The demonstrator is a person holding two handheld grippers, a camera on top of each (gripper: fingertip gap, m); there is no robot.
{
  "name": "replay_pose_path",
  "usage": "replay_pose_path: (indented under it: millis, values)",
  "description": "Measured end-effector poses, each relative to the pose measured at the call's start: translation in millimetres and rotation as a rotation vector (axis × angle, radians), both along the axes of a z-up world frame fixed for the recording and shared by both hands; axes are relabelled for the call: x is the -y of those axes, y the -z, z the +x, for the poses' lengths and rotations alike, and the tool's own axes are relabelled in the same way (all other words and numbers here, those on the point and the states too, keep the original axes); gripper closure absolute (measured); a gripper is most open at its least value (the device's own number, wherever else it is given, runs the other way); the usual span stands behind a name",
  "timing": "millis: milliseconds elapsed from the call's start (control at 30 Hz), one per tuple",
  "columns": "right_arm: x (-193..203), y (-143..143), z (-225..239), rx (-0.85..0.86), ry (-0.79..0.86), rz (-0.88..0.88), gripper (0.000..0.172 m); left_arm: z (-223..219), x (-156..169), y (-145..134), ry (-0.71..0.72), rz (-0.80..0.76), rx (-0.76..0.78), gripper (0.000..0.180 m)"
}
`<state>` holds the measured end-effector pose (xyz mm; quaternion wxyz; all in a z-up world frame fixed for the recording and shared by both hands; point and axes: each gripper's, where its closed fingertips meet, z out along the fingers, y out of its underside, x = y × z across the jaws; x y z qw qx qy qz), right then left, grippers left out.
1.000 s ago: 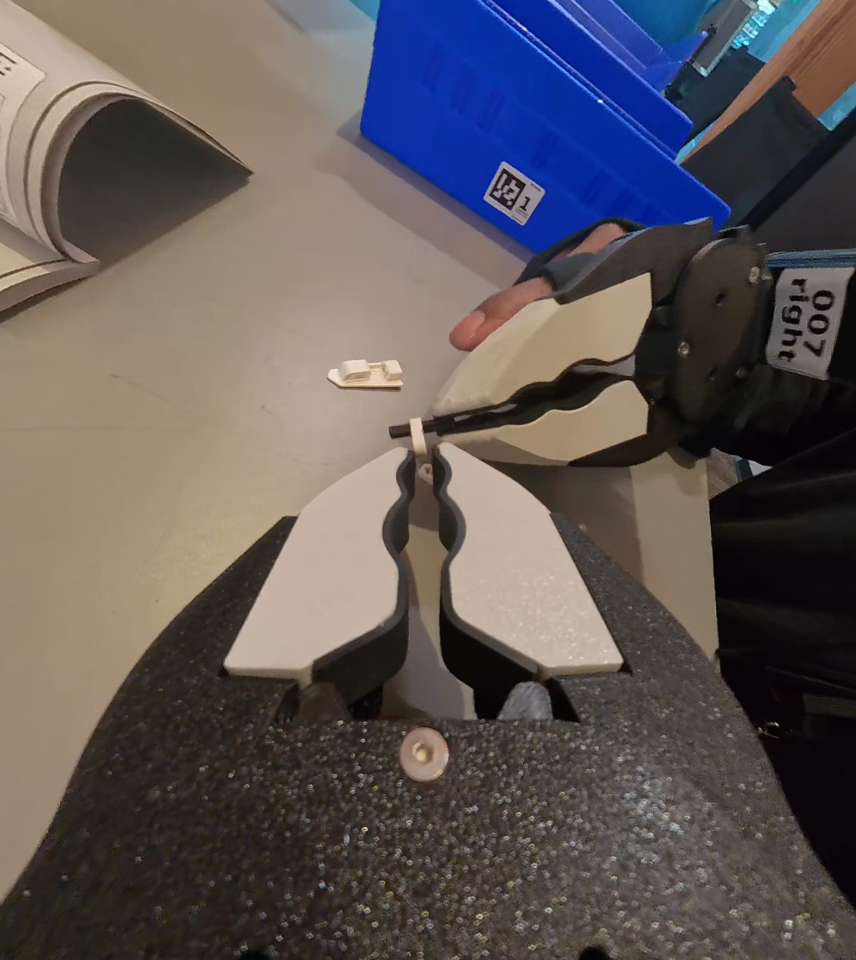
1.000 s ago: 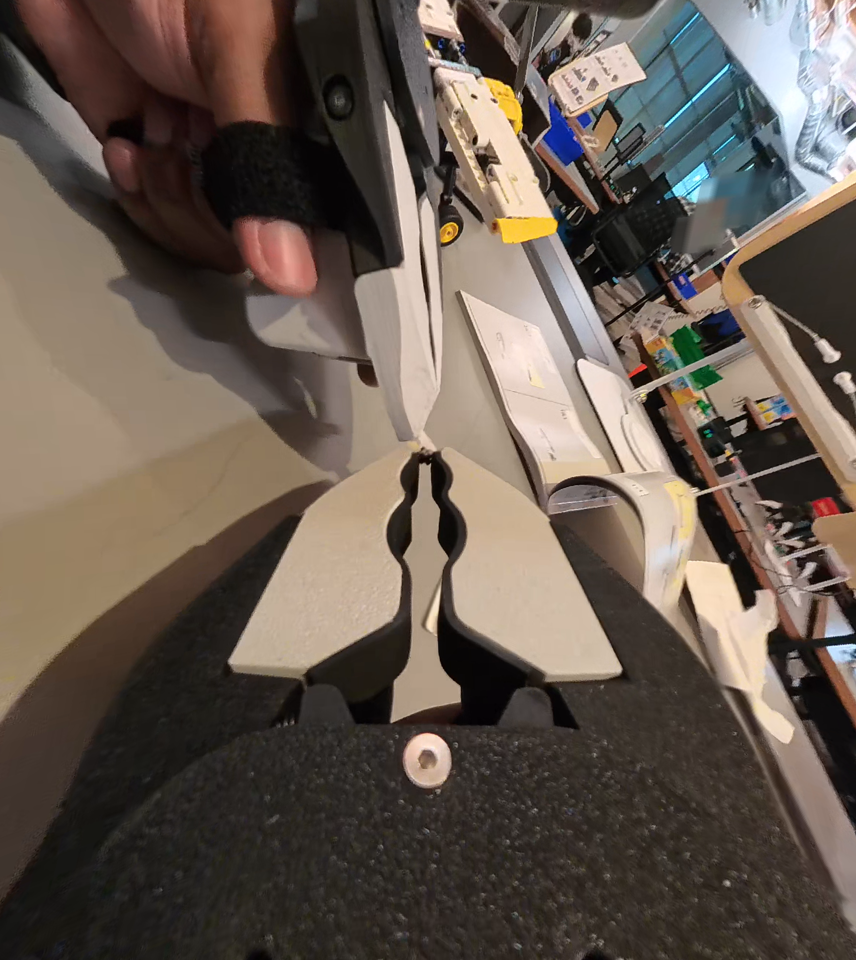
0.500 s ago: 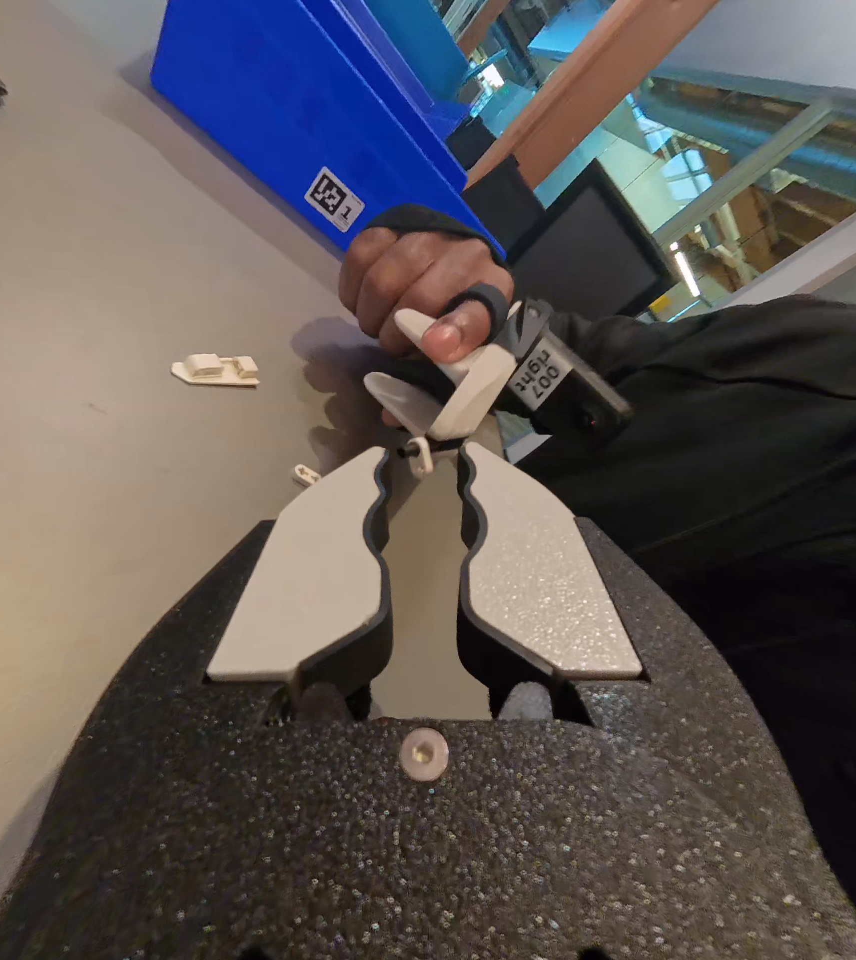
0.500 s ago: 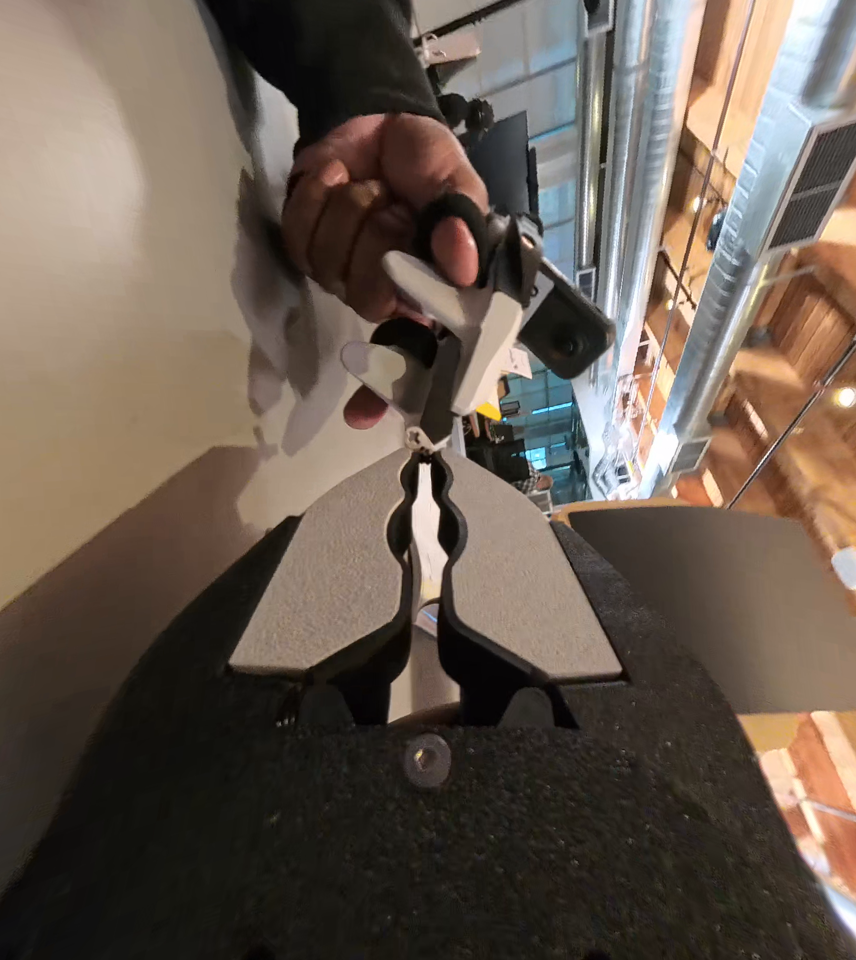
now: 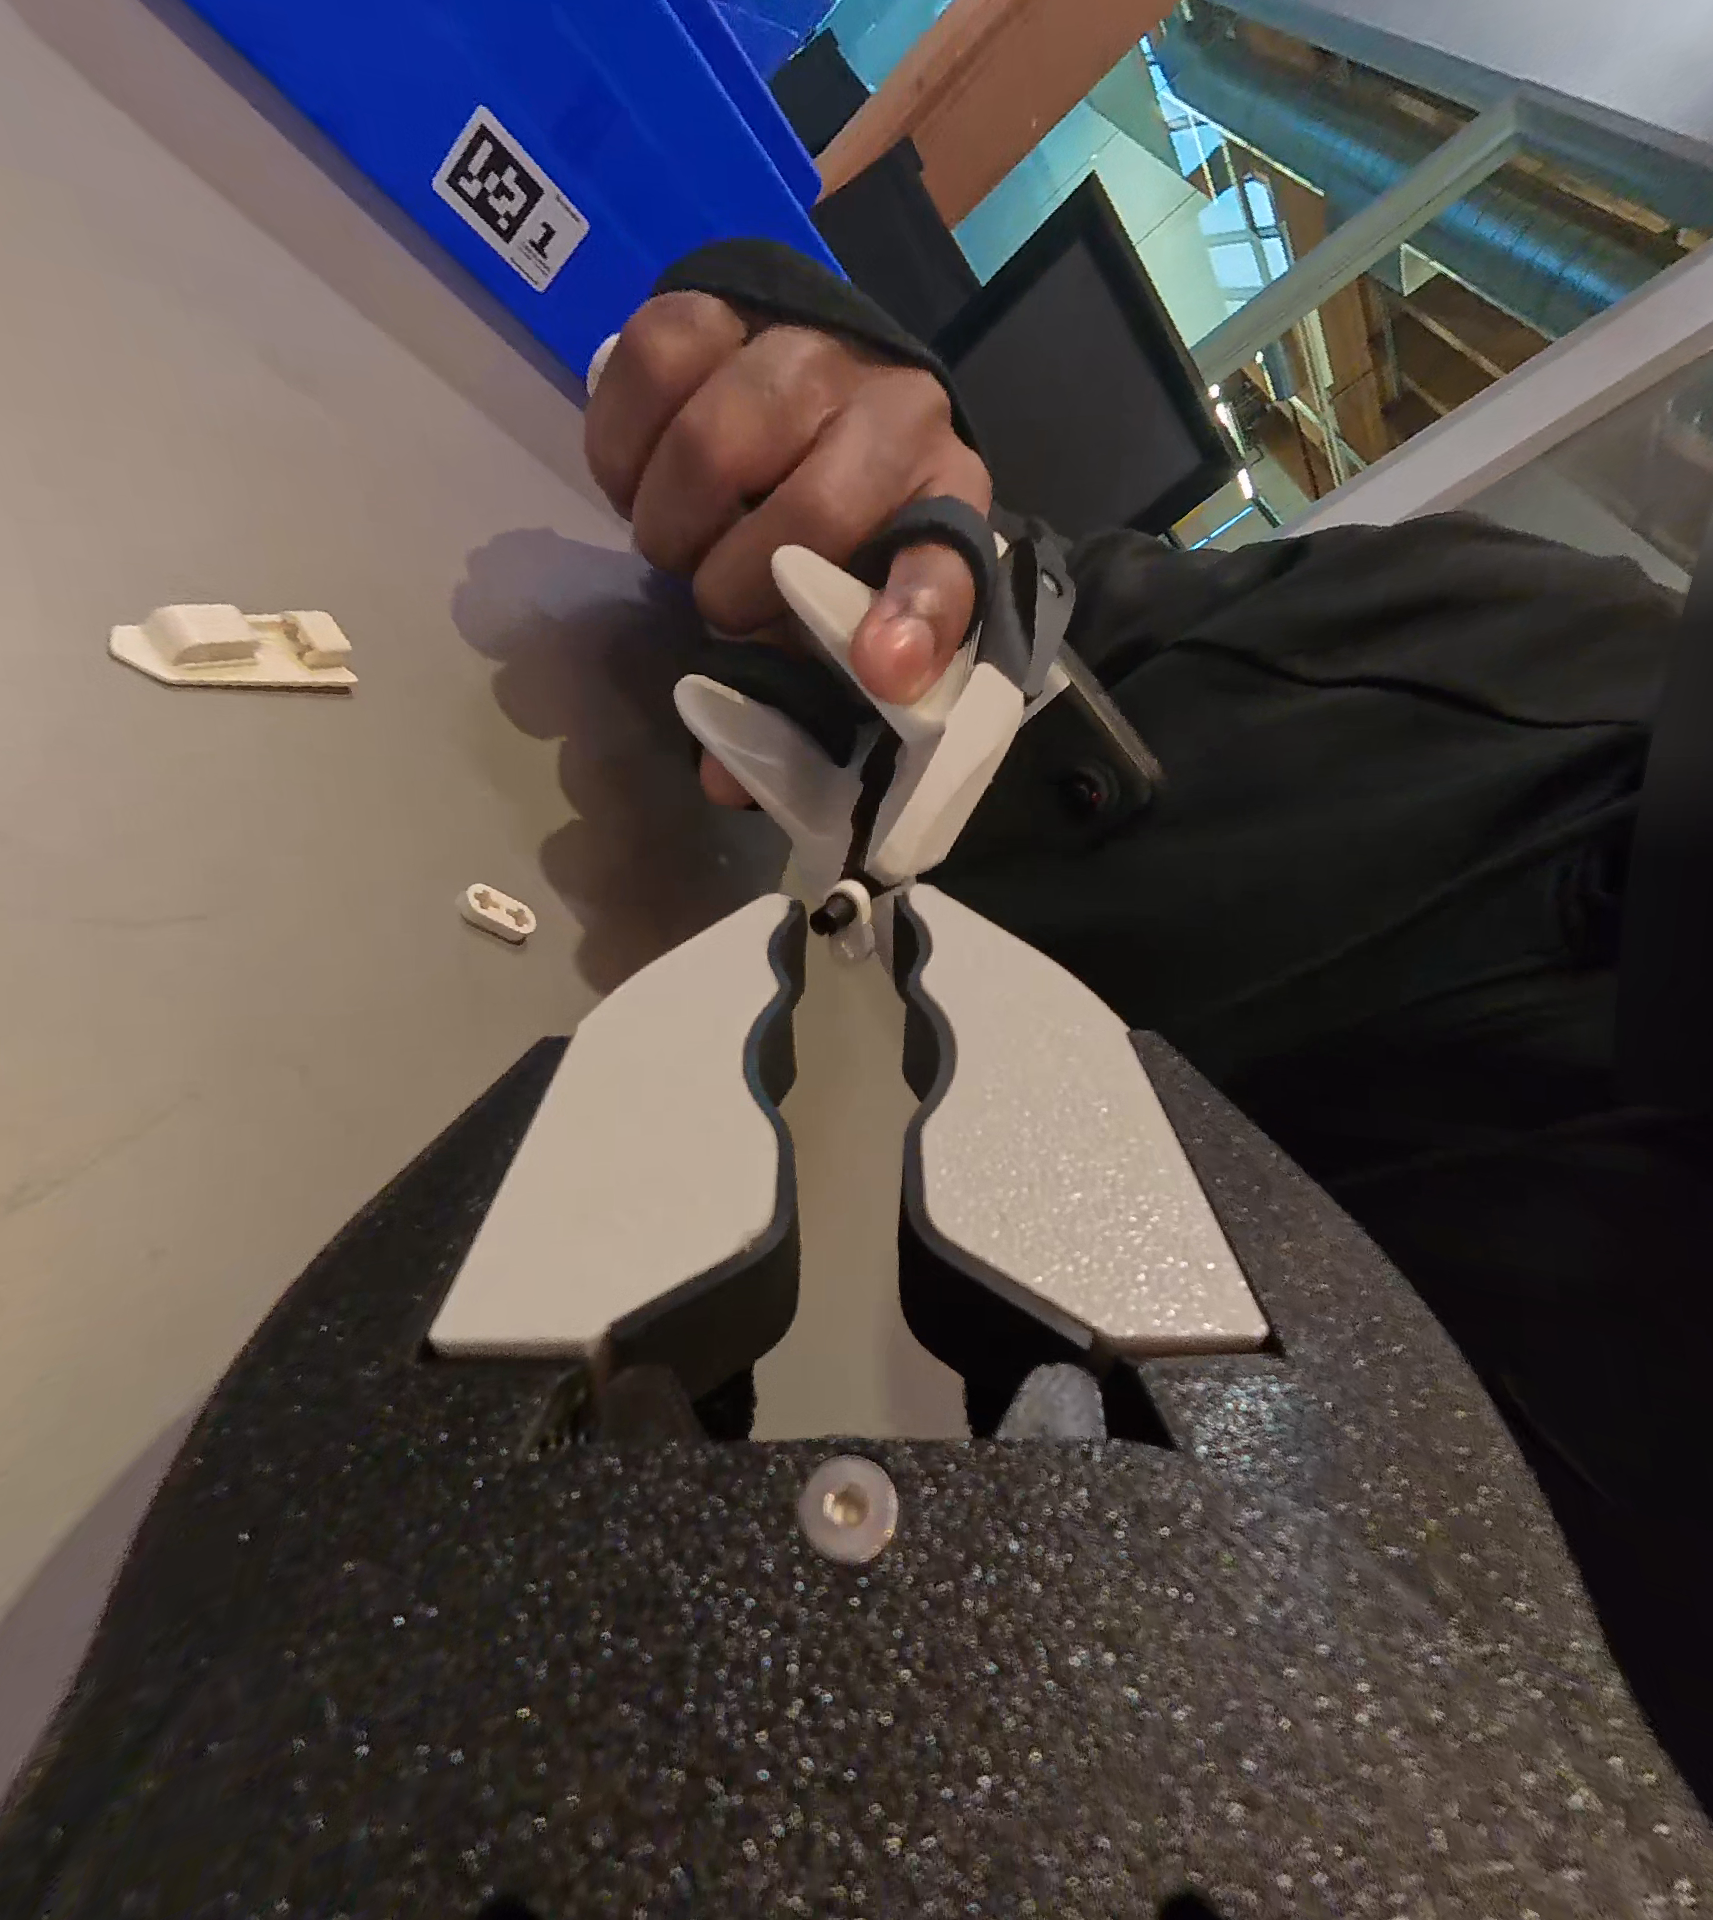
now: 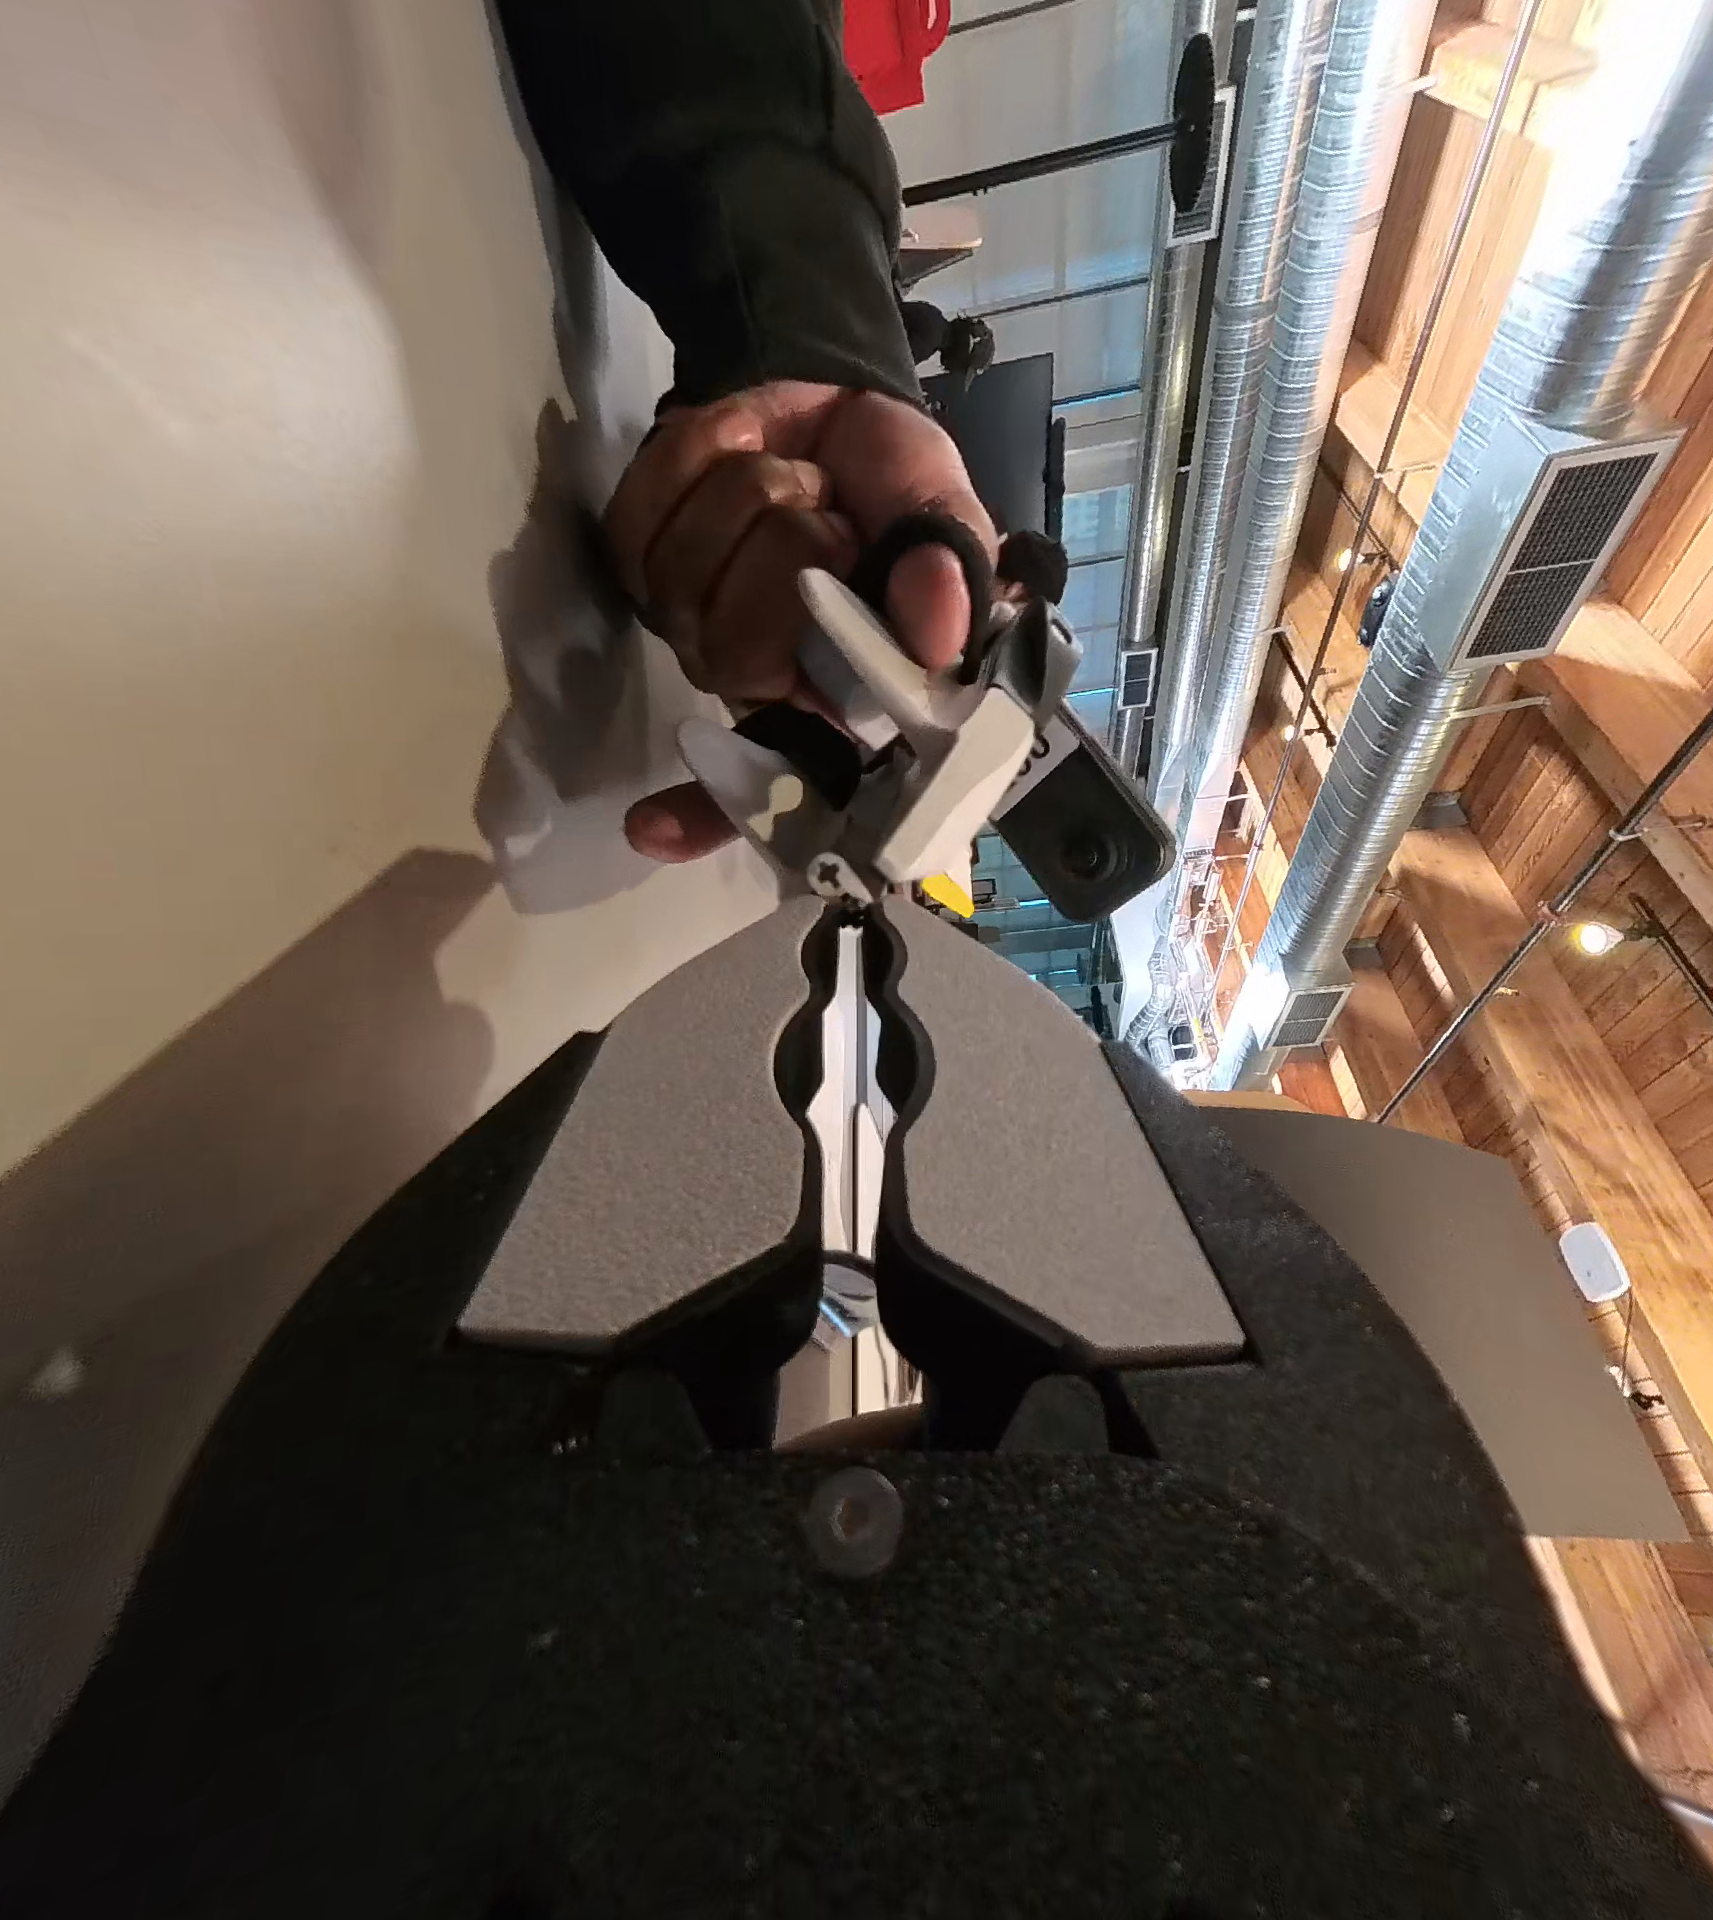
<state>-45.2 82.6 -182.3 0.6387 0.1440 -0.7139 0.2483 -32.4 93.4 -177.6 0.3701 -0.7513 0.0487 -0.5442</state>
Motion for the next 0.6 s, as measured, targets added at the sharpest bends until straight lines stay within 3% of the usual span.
replay_pose_path:
  millis: [600]
  values:
    - [0.4, -10.1, 16.5, -0.048, -0.025, 0.029, 0.168, 8.6, 11.8, -4.2, 0.101, 0.023, 0.032, 0.171]
